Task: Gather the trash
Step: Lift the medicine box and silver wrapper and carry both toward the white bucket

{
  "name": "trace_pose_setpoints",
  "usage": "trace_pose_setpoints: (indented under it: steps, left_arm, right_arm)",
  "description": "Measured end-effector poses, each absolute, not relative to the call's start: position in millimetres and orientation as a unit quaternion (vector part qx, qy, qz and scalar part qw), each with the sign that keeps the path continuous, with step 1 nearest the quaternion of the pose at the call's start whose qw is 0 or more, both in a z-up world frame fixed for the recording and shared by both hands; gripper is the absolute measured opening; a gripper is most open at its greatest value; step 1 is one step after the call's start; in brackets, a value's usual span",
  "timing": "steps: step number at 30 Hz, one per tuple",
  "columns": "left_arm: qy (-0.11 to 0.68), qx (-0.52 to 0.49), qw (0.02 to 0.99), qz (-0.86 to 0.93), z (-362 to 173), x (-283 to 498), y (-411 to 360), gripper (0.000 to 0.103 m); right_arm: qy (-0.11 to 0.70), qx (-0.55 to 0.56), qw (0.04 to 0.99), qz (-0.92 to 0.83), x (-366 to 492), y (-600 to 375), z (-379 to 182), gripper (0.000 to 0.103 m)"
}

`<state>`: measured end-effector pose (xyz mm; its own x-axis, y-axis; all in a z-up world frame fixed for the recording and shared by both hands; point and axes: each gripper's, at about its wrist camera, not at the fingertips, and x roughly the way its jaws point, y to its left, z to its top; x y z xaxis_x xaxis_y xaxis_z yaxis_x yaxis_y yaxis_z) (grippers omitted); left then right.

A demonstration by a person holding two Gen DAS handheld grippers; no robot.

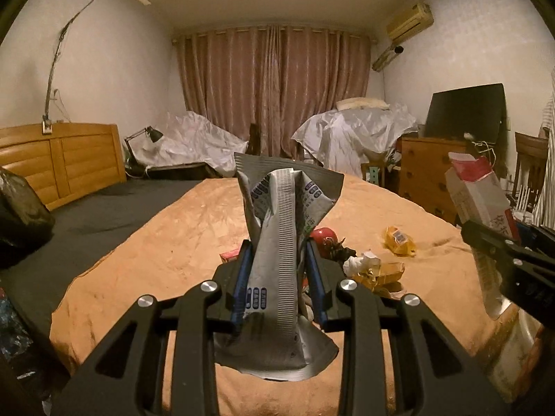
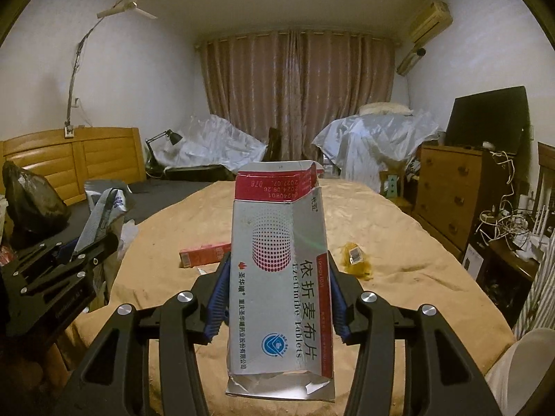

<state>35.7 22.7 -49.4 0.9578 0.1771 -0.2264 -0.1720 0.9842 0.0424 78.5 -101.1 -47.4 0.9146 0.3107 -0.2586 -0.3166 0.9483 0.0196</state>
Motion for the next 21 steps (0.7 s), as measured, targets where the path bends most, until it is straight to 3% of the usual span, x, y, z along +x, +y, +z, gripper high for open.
trace_pose_setpoints:
  steps: [21]
  left_arm:
    - [0.140,0.009,0.990,0.019,-31,63,-7,0.029]
  right_arm:
    - [0.148,-0.006,0.983,0.112,87,-136,-17,0.051]
